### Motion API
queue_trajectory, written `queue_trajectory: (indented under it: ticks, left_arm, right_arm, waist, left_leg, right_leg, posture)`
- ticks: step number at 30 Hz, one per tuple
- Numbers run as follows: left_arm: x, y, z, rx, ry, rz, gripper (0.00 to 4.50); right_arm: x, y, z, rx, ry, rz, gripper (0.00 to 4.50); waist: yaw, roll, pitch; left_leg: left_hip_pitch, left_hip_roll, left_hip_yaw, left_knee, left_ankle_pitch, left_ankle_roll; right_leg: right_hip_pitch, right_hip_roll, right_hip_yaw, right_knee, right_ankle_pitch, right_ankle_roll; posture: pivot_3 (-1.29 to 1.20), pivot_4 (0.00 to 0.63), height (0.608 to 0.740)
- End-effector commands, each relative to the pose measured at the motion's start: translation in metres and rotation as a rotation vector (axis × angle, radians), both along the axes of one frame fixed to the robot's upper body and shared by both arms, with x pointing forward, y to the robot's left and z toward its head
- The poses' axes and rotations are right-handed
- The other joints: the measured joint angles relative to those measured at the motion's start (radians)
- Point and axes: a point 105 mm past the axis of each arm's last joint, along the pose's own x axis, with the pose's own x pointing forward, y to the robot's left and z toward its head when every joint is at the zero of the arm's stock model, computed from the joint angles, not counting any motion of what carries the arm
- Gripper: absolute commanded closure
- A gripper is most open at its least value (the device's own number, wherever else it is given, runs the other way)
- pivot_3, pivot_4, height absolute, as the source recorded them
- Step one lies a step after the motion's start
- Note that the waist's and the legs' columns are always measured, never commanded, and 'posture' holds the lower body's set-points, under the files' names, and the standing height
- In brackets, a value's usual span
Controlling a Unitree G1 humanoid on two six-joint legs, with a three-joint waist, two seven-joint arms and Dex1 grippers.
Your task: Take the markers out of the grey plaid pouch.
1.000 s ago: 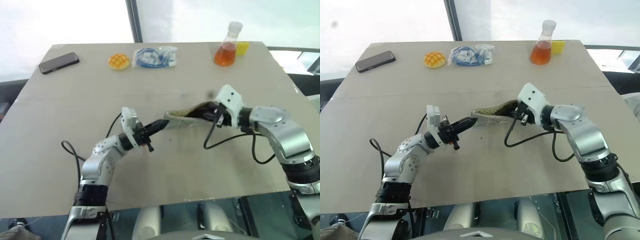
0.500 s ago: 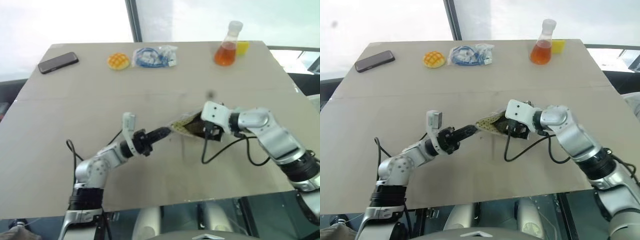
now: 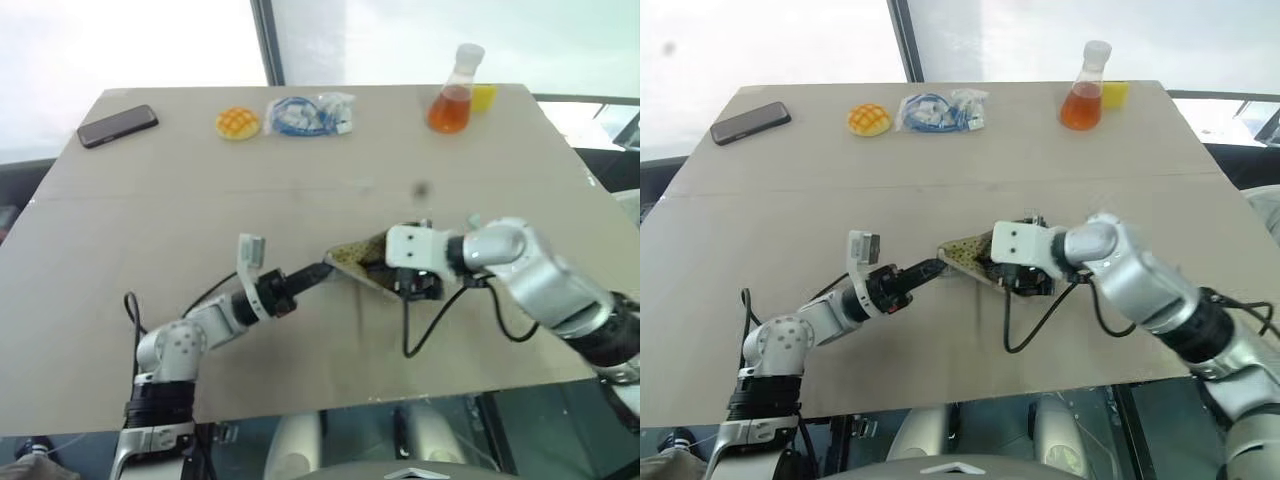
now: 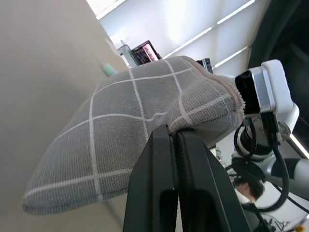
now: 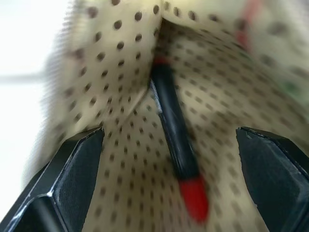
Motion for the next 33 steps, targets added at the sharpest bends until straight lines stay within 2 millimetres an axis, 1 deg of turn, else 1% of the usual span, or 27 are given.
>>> queue_trajectory:
  ticks: [1,3,4,5,6,7,10,12,14,15,17,19,21,24,27,30,33]
  left_arm:
    - [-0.002,-0.001,0.001,-0.009,-0.02,0.003,4.5]
    - [-0.004,-0.003,0.001,-0.002,-0.028,0.001,4.5]
    - [-0.004,-0.005,0.001,-0.001,-0.032,0.003,4.5]
    - [-0.004,-0.005,0.002,0.0,-0.04,0.011,4.5]
    - [-0.003,-0.006,0.002,0.004,-0.051,0.021,4.5]
    - [-0.002,-0.006,0.003,0.011,-0.065,0.034,4.5]
    - [0.004,-0.003,0.006,0.022,-0.098,0.083,4.5]
    - [0.008,0.0,0.005,0.046,-0.125,0.118,4.5]
    - [0.014,0.002,0.005,0.06,-0.144,0.153,4.5]
    - [0.017,0.003,0.005,0.074,-0.16,0.172,4.5]
    - [0.022,0.005,0.005,0.099,-0.191,0.2,4.5]
    - [0.028,0.007,0.005,0.129,-0.226,0.221,4.5]
    - [0.034,0.008,0.006,0.158,-0.264,0.236,4.5]
    - [0.038,0.007,0.007,0.195,-0.314,0.23,4.5]
    - [0.039,0.005,0.007,0.218,-0.351,0.216,4.5]
    - [0.04,0.006,0.006,0.268,-0.407,0.217,4.5]
    - [0.044,0.011,0.006,0.311,-0.453,0.26,4.5]
  right_arm:
    - [0.018,0.002,-0.008,-0.032,-0.089,-0.019,0.04]
    - [0.036,0.001,-0.029,-0.09,-0.134,-0.062,0.04]
    - [0.041,-0.002,-0.04,-0.122,-0.133,-0.084,0.04]
    - [0.04,-0.006,-0.051,-0.145,-0.094,-0.093,0.28]
    - [0.037,-0.009,-0.057,-0.15,-0.055,-0.097,0.56]
    - [0.035,-0.01,-0.058,-0.139,-0.028,-0.104,0.81]
    - [0.033,-0.017,-0.046,-0.11,-0.027,-0.121,2.14]
    - [0.034,-0.023,-0.032,-0.073,-0.056,-0.139,3.21]
    - [0.033,-0.027,-0.018,-0.017,-0.068,-0.162,4.13]
    - [0.031,-0.028,-0.01,0.015,-0.078,-0.161,4.25]
    - [0.028,-0.028,0.001,0.071,-0.086,-0.163,4.26]
    - [0.024,-0.03,0.02,0.159,-0.09,-0.172,4.26]
    - [0.019,-0.032,0.033,0.227,-0.085,-0.176,4.26]
    - [0.015,-0.036,0.042,0.295,-0.074,-0.174,4.26]
    - [0.016,-0.042,0.044,0.305,-0.092,-0.186,4.26]
    - [0.012,-0.035,0.066,0.473,-0.083,-0.17,4.26]
    - [0.008,-0.037,0.099,0.734,-0.034,-0.193,4.26]
  waist:
    - [-0.001,-0.001,0.0]
    - [-0.003,-0.001,-0.001]
    - [-0.004,-0.001,-0.001]
    - [-0.007,-0.001,-0.003]
    - [-0.006,-0.003,-0.005]
    - [-0.005,-0.004,-0.006]
    - [0.001,-0.004,-0.006]
    - [0.004,-0.003,-0.006]
    - [0.005,-0.003,-0.006]
    - [0.006,-0.003,-0.006]
    - [0.006,-0.003,-0.006]
    - [0.005,-0.003,-0.005]
    - [0.006,-0.002,-0.005]
    - [0.005,-0.002,-0.005]
    - [0.002,-0.002,-0.004]
    - [0.002,-0.002,-0.004]
    - [0.001,-0.002,-0.004]
  left_leg:
    - [0.0,0.0,0.0,0.0,0.0,0.0]
    - [0.002,0.0,0.0,0.0,0.0,0.0]
    - [0.002,0.0,0.0,0.0,0.0,0.0]
    - [0.002,0.0,0.0,0.0,0.0,0.0]
    - [0.003,0.0,0.0,0.0,0.0,0.0]
    - [0.004,0.0,0.0,0.0,0.0,0.0]
    - [0.005,0.0,-0.001,0.001,0.001,-0.001]
    - [0.004,0.0,-0.001,0.001,0.001,-0.001]
    - [0.002,-0.001,-0.001,0.002,0.001,-0.001]
    - [0.002,-0.001,-0.001,0.003,0.001,-0.001]
    - [0.001,-0.001,-0.001,0.002,0.001,-0.001]
    - [0.0,-0.001,-0.001,0.001,0.001,-0.001]
    - [0.0,-0.001,-0.001,-0.001,0.001,-0.001]
    - [0.0,-0.001,-0.001,-0.002,0.001,-0.001]
    - [0.0,-0.001,-0.001,-0.003,0.001,-0.001]
    - [0.0,-0.001,-0.001,-0.003,0.001,-0.001]
    - [0.0,-0.001,-0.001,-0.002,0.001,-0.001]
  right_leg:
    - [0.0,0.0,0.0,0.0,0.0,0.0]
    - [0.001,0.0,0.0,0.0,0.0,0.0]
    - [0.0,0.0,0.0,0.001,0.0,0.0]
    - [0.001,0.0,0.0,0.001,0.0,0.0]
    - [0.001,0.0,0.001,0.001,0.0,0.0]
    - [0.002,0.001,0.0,0.002,0.0,0.0]
    - [0.003,0.0,0.0,0.002,0.001,-0.002]
    - [0.003,0.0,0.0,0.002,0.002,-0.003]
    - [0.002,0.0,0.0,0.002,0.002,-0.003]
    - [0.002,0.0,0.0,0.001,0.002,-0.003]
    - [0.002,0.0,0.0,0.001,0.002,-0.003]
    - [0.001,0.0,0.0,0.0,0.002,-0.003]
    - [0.0,0.001,0.0,0.0,0.002,-0.003]
    - [0.001,0.001,0.0,-0.001,0.002,-0.002]
    - [0.001,0.001,0.0,-0.001,0.002,-0.002]
    - [0.0,0.001,0.0,-0.001,0.002,-0.002]
    - [0.001,0.001,0.001,-0.001,0.002,-0.002]
  posture:
    - [0.0,0.15,0.74]
    - [0.0,0.15,0.74]
    - [0.0,0.15,0.74]
    - [0.0,0.15,0.74]
    - [0.0,0.15,0.74]
    - [0.0,0.15,0.74]
    - [0.0,0.15,0.74]
    - [0.0,0.15,0.74]
    - [0.0,0.15,0.74]
    - [0.0,0.15,0.74]
    - [0.0,0.15,0.74]
    - [0.0,0.15,0.74]
    - [0.0,0.15,0.74]
    - [0.0,0.15,0.74]
    - [0.0,0.15,0.74]
    - [0.0,0.15,0.74]
    - [0.0,0.15,0.74]
